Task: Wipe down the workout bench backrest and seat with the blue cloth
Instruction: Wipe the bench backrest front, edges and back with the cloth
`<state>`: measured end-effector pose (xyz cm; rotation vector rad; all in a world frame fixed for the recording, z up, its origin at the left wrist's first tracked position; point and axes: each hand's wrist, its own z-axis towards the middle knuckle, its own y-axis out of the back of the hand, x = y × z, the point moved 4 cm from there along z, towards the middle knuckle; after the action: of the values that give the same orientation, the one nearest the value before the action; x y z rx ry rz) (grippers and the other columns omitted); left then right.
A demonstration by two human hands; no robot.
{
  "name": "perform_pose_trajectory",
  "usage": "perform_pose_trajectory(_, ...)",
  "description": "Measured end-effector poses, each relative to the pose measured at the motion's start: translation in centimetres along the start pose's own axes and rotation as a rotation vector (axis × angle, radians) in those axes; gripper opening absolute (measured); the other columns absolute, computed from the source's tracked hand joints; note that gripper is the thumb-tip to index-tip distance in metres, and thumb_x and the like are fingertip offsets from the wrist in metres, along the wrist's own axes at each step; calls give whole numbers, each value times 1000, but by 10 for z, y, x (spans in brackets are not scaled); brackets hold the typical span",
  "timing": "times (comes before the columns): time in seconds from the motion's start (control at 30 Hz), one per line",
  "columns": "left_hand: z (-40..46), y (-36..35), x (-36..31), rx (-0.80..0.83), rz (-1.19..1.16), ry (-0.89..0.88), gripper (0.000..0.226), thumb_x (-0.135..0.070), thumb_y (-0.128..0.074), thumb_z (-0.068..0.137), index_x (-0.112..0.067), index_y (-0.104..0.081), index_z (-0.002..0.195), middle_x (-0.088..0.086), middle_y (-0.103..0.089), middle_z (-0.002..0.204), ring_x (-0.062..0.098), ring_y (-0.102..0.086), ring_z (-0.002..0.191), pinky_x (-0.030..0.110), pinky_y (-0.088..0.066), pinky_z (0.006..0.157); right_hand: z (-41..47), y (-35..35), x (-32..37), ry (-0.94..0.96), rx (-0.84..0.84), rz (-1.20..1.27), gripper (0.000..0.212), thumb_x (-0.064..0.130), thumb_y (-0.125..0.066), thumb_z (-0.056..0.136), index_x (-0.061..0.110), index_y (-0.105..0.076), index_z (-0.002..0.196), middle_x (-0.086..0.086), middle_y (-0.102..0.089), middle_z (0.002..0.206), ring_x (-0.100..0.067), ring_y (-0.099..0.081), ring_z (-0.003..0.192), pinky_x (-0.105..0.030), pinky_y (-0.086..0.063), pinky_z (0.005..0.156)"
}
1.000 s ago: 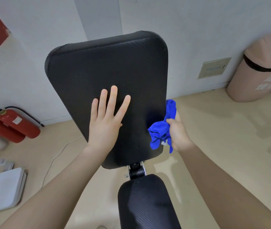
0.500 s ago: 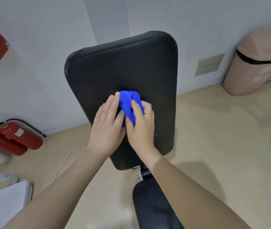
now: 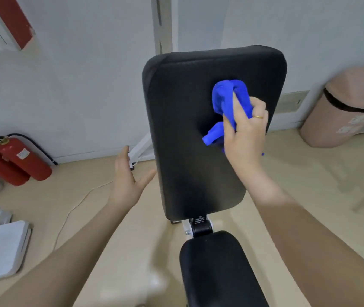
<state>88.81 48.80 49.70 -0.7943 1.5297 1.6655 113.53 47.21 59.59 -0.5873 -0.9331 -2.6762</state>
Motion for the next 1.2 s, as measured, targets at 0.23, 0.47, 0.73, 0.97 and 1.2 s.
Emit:
perform_pose_trajectory(0.23,9,-26,12,252,-545,264,74,-17,-63,86,-20,-19,146,-1,-33,147,11,-35,132,31,-33,102,-78,-49,39,506,354,-250,72,-1,-77,51,21,-61,119,-17,-60,105,-35,-55,80,-36,-49,64)
perform_pose_trajectory(0.47,19,-10,28,188,-621,276,54,-3,-47,93,-17,-28,141,-1,-46,132,3,-54,102,20,-38,91,-22,-34,103,810,247,-391,59,3,-75,53,17,-66,110,-15,-62,104,-33,-55,85,-40,-41,73)
perform_pose_trajectory(0.73,14,-32,25,468,-495,172,51,-3,-57,86,-13,-42,134,1,-53,127,12,-50,115,10,-41,84,14,-59,169,880,219,-866,29,10,-40,75,15,-68,82,-8,-60,97,-30,-51,98,-46,-25,98)
perform_pose_trajectory(0.97,9,-15,57,499,-221,100,45,2,-43,83,-15,-50,124,14,-60,113,30,-58,100,41,-45,91,-99,-100,122,1014,953,-1096,36,23,-39,94,10,-53,124,-10,-43,132,-29,-34,126,-45,-19,111)
perform_pose_trajectory(1.2,11,-3,51,428,-334,135,55,-8,-55,88,-17,-37,139,-1,-47,135,13,-54,106,20,-37,88,-3,-60,165,874,304,-954,27,12,-42,73,14,-69,75,-6,-62,92,-29,-49,93,-41,-28,84)
